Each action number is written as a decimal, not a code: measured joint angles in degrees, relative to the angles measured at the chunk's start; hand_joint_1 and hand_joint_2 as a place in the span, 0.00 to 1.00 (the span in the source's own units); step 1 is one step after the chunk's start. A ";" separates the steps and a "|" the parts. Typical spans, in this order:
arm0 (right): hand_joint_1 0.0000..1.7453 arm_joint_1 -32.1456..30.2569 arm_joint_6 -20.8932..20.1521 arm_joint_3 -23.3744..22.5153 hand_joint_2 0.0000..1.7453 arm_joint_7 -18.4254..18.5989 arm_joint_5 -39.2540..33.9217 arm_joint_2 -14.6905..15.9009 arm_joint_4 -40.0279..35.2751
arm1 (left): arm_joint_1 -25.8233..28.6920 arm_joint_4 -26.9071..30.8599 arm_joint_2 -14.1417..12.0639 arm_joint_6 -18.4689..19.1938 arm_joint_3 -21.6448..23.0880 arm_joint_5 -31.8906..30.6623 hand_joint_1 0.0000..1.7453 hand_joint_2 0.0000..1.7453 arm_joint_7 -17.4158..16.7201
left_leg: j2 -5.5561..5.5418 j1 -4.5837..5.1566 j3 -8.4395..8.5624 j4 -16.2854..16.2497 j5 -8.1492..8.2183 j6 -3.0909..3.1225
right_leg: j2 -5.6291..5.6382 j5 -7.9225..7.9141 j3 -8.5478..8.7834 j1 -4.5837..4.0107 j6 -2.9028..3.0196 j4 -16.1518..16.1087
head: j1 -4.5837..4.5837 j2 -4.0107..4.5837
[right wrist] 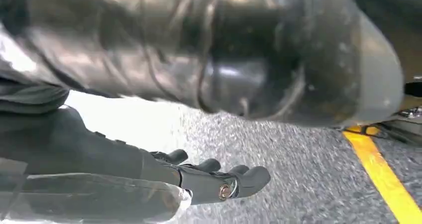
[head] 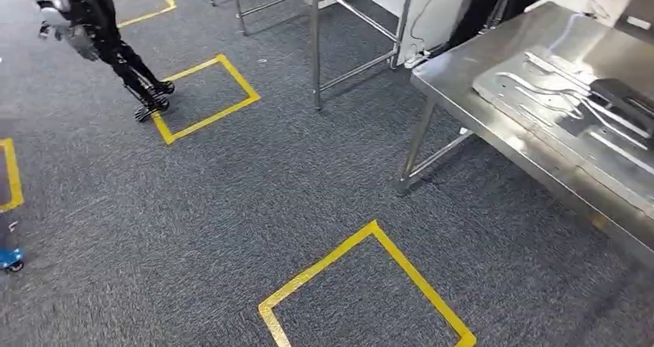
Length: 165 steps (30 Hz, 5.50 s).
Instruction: Take the parts from the cabinet and place them on the table.
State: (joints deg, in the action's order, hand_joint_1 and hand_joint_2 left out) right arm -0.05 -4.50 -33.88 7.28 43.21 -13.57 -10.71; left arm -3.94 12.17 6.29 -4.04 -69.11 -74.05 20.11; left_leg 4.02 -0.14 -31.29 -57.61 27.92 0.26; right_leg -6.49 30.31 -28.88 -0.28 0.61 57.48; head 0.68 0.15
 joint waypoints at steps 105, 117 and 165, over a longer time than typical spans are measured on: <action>0.00 -0.34 0.37 -0.24 0.00 0.35 3.96 0.15 0.35 | 0.37 0.02 0.31 0.07 -1.03 -0.59 0.00 0.00 -0.55 | -9.83 -0.11 -0.31 0.48 -1.46 1.45 | 11.10 -1.74 -2.52 0.74 -0.11 2.52 | -0.24 0.00; 0.00 -0.35 0.37 -0.28 0.00 0.31 3.98 0.17 0.42 | 0.54 0.02 0.44 0.02 -1.03 -0.59 0.00 0.00 -0.57 | -4.23 -1.07 -9.11 -16.03 5.22 -2.23 | 3.33 -1.36 -1.35 0.88 1.69 0.05 | -0.44 0.00; 0.00 -0.05 -0.66 -0.31 0.00 -0.50 4.48 0.22 0.39 | 0.31 0.02 0.50 -1.27 -1.01 -1.40 0.00 0.00 -0.72 | -7.37 -0.62 -0.33 0.49 -1.75 1.10 | 6.37 6.42 -8.96 1.02 -1.20 18.02 | -0.35 0.00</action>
State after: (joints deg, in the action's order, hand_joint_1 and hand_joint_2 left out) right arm -0.10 -5.16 -34.18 6.78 47.69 -13.35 -10.32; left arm -3.63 12.20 6.80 -5.31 -70.12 -75.45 19.39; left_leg -3.35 -0.76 -31.62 -57.12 26.18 1.36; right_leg -0.12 36.73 -37.85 0.73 -0.59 75.51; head 0.33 0.15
